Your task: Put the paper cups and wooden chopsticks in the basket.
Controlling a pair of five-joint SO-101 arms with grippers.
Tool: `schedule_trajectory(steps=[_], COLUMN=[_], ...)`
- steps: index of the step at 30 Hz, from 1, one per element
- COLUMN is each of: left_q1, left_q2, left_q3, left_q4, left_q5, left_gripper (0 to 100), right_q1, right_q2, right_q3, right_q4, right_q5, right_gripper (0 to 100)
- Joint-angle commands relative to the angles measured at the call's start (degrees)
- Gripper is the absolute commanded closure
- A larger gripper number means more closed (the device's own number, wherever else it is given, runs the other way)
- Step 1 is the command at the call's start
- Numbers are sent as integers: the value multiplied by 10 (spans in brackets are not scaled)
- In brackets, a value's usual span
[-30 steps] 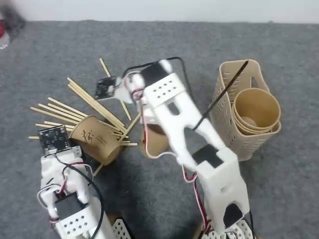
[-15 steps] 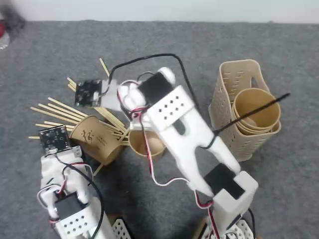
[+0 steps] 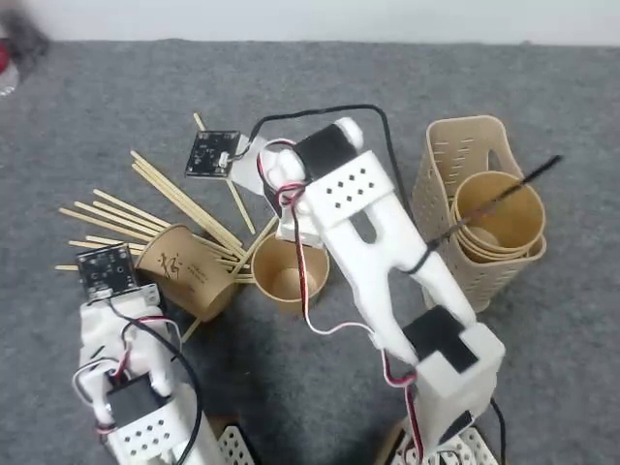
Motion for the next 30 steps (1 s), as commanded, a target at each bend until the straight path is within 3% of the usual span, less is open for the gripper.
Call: schedule_trajectory(steps=[1, 9, 14, 16, 30], left_q1=[4, 4, 4, 4, 4], left_q2=[-9, -9, -9, -9, -9], left_q3=[-4, -4, -4, -4, -4], left_q4=[4, 3, 3, 3, 3], left_q5=[-4, -4, -4, -4, -4], left_gripper=[885, 885, 885, 885, 885], right_q1=[-2, 0, 7, 6, 28], right_q2=[17, 99, 128, 114, -314], right_q3=[-3, -3, -6, -6, -6], right_q4=[17, -1, -9, 14, 21], right_q5=[-5, -6, 24, 47, 30], right_gripper=[818, 822, 998, 980, 992])
